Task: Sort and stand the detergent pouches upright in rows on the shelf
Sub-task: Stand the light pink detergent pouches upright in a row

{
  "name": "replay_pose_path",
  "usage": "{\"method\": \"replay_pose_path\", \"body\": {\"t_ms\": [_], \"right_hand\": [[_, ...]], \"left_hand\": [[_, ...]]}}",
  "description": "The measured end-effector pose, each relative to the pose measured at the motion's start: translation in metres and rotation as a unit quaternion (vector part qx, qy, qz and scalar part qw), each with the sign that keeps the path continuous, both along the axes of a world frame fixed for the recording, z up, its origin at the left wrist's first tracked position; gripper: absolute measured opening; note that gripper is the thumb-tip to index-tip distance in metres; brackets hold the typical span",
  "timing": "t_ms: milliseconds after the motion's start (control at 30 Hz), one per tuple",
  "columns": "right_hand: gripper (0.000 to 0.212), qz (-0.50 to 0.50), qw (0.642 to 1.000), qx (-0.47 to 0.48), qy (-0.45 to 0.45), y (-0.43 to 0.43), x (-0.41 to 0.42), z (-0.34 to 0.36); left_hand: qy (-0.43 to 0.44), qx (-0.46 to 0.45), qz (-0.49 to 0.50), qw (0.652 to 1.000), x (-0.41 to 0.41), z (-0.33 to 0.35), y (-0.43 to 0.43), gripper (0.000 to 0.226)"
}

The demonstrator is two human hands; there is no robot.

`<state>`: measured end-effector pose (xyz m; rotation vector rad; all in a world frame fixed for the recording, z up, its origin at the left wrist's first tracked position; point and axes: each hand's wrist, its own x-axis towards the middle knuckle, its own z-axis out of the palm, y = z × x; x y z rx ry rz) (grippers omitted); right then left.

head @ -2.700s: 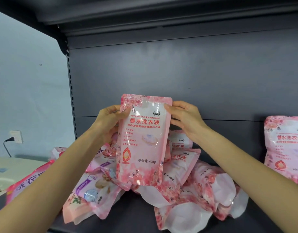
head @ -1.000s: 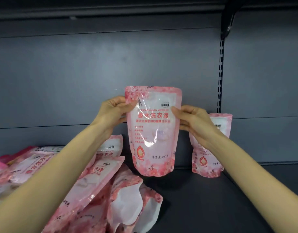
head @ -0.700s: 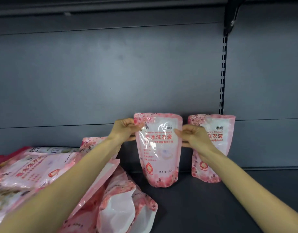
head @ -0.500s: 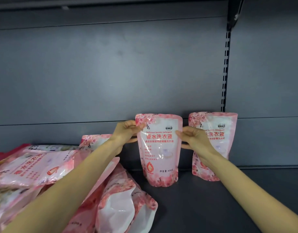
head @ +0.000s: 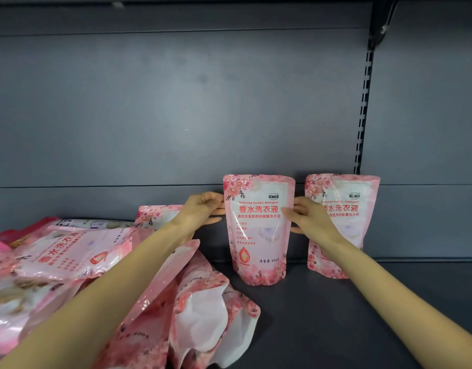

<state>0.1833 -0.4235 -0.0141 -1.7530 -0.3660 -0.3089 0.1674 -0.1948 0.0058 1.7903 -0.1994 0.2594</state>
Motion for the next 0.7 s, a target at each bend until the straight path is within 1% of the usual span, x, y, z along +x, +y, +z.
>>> {"method": "replay_pose_path", "body": {"t_ms": [100, 167, 267, 333, 467, 600, 700], "right_hand": [[0.019, -0.035, 0.997, -0.065, -0.010, 0.001, -0.005, -0.003], [0.028, -0.047, 0.994, -0.098, -0.021, 0.003, -0.009, -0.005], [0.034, -0.053, 0.992, -0.113, -0.023, 0.005, -0.017, -0.005], [0.033, -0.053, 0.994, -0.094, -0.008, 0.008, -0.021, -0.003], [0.020, -0.057, 0.998, -0.016, 0.016, 0.014, -0.029, 0.001], [0.018, -0.063, 0.998, 0.003, 0.021, 0.016, -0.035, 0.001], [0.012, -0.067, 0.997, 0.024, 0.019, 0.017, -0.039, -0.001]], "left_hand": [[-0.021, 0.096, 0.021, 0.995, -0.005, -0.001, 0.007, 0.025], [-0.047, 0.163, 0.036, 0.985, -0.008, -0.003, 0.014, 0.026], [-0.064, 0.223, 0.034, 0.972, -0.016, -0.004, 0.021, 0.029], [-0.062, 0.232, 0.023, 0.970, -0.022, -0.004, 0.023, 0.031], [-0.056, 0.245, 0.009, 0.968, -0.031, -0.005, 0.027, 0.034], [-0.069, 0.222, 0.047, 0.971, -0.034, -0.002, 0.028, 0.044], [-0.063, 0.205, 0.056, 0.975, -0.030, 0.005, 0.025, 0.042]]}}
